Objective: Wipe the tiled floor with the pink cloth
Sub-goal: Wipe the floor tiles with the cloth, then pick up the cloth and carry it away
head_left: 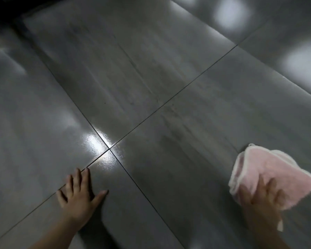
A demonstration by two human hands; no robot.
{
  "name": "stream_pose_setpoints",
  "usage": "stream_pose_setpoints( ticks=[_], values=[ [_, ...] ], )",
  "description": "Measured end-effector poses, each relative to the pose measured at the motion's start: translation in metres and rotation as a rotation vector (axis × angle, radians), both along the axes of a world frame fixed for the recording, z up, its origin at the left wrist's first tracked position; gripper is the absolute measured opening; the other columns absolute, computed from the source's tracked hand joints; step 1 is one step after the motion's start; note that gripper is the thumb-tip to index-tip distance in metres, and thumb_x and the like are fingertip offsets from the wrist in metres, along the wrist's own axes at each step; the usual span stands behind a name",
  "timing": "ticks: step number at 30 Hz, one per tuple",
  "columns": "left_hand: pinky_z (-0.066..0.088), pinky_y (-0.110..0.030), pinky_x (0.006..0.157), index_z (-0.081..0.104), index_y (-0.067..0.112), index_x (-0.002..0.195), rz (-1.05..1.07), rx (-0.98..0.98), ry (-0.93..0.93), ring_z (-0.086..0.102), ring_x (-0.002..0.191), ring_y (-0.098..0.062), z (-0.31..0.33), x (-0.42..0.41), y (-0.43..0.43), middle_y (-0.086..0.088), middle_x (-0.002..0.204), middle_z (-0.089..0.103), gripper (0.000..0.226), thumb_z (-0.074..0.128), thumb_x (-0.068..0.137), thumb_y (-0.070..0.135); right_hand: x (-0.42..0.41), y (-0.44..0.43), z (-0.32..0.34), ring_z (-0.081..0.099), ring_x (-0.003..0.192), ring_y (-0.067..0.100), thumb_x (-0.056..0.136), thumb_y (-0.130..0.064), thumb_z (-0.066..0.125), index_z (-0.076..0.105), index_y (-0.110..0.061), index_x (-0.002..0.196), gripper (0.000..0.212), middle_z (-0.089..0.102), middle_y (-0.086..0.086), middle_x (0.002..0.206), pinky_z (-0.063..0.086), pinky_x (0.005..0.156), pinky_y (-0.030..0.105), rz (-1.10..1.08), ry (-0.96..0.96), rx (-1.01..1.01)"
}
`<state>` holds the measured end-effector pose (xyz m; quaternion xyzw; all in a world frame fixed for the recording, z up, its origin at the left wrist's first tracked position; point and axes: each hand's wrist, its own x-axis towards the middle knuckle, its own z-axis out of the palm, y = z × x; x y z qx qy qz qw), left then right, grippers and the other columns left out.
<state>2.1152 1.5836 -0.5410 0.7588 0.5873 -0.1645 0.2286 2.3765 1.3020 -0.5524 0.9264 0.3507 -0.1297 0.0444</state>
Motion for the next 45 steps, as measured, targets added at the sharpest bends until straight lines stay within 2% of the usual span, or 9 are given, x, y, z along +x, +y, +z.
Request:
stream_pose_setpoints(
  ticks=[6, 14, 18, 24, 28, 32, 35, 41, 45],
  values=[
    [-0.006, -0.050, 0.113, -0.005, 0.024, 0.142, -0.002, -0.054, 0.013, -0.021, 0.137, -0.013, 0.005, 0.000, 0.008, 0.011, 0.142, -0.023, 0.147, -0.024, 0.013, 0.091, -0.036, 0.144, 0.007, 0.039, 0.122, 0.048, 0.089, -0.053, 0.022, 0.047, -0.010, 0.130, 0.065, 0.051, 0.023, 0.133, 0.042, 0.084, 0.065, -0.218, 0.178, 0.116],
    [-0.009, -0.054, 0.111, 0.017, 0.015, 0.143, -0.011, -0.061, -0.001, -0.011, 0.138, -0.016, -0.009, -0.007, 0.009, -0.004, 0.155, 0.006, 0.148, -0.021, 0.022, 0.092, -0.109, 0.274, -0.010, 0.031, 0.127, 0.022, 0.070, -0.058, 0.039, 0.056, -0.031, 0.123, 0.062, 0.056, -0.004, 0.131, 0.017, 0.106, 0.039, 0.919, 0.122, 0.305],
    [-0.025, -0.027, 0.103, -0.003, 0.019, 0.141, -0.039, -0.012, -0.081, -0.018, 0.136, -0.007, -0.012, -0.013, 0.010, 0.003, 0.146, -0.004, 0.123, -0.015, 0.042, 0.092, 0.018, 0.289, -0.001, 0.028, 0.132, 0.016, 0.086, -0.045, 0.033, 0.027, -0.011, 0.142, 0.066, 0.038, 0.015, 0.145, 0.002, 0.109, 0.008, 0.654, 0.045, 0.365],
    [-0.013, -0.028, 0.110, 0.038, 0.016, 0.131, -0.121, -0.005, -0.064, -0.018, 0.141, -0.012, -0.019, -0.019, 0.012, -0.005, 0.140, 0.039, 0.086, 0.001, 0.078, 0.072, 0.060, 0.304, 0.002, -0.008, 0.143, 0.033, 0.096, -0.044, 0.020, 0.005, -0.017, 0.148, 0.061, -0.006, 0.006, 0.157, 0.000, 0.116, 0.049, -0.163, 0.097, 0.082],
    [-0.015, -0.028, 0.110, 0.023, 0.021, 0.135, -0.084, 0.020, -0.055, -0.020, 0.140, -0.011, -0.022, -0.019, 0.012, -0.005, 0.136, 0.030, 0.081, 0.000, 0.077, 0.073, -0.067, 0.369, 0.006, -0.009, 0.143, 0.029, 0.099, -0.034, 0.022, -0.005, -0.016, 0.147, 0.059, -0.013, 0.001, 0.155, -0.003, 0.115, 0.047, 0.308, 0.215, 0.077],
    [-0.015, -0.028, 0.110, 0.036, 0.017, 0.130, -0.101, 0.000, -0.010, -0.001, 0.140, -0.024, -0.021, -0.019, 0.011, -0.010, 0.132, 0.045, 0.084, 0.000, 0.077, 0.072, -0.131, 0.354, -0.004, 0.051, 0.124, 0.019, 0.079, -0.045, 0.030, 0.057, -0.031, 0.123, 0.054, 0.056, -0.005, 0.132, 0.029, 0.102, 0.044, 0.864, 0.181, 0.189],
    [-0.013, -0.027, 0.110, 0.042, 0.015, 0.126, -0.143, -0.043, 0.047, 0.028, 0.121, -0.029, -0.018, -0.018, 0.009, -0.015, 0.123, 0.061, 0.085, 0.000, 0.079, 0.071, -0.086, 0.338, -0.010, 0.031, 0.138, 0.025, 0.087, -0.046, 0.029, 0.036, -0.028, 0.140, 0.056, 0.035, 0.000, 0.149, 0.020, 0.112, 0.046, 0.932, 0.150, 0.114],
    [-0.023, -0.041, 0.106, -0.032, 0.017, 0.122, -0.020, -0.076, 0.005, -0.032, 0.126, -0.008, -0.006, -0.010, 0.011, 0.010, 0.130, -0.037, 0.126, -0.009, 0.025, 0.094, 0.027, 0.206, -0.028, 0.041, 0.126, 0.037, 0.095, -0.057, 0.006, 0.031, -0.014, 0.134, 0.063, 0.050, 0.017, 0.136, 0.034, 0.102, 0.047, 0.467, 0.032, 0.168],
    [-0.009, -0.050, 0.113, -0.020, 0.023, 0.139, -0.022, -0.130, 0.099, -0.025, 0.139, -0.019, 0.006, 0.001, 0.008, 0.001, 0.151, -0.025, 0.095, 0.040, 0.079, 0.064, 0.032, 0.123, -0.013, 0.039, 0.115, 0.035, 0.099, -0.045, 0.012, 0.041, -0.012, 0.121, 0.050, 0.045, 0.011, 0.132, 0.026, 0.098, 0.035, 0.369, -0.040, 0.325]
  ],
)
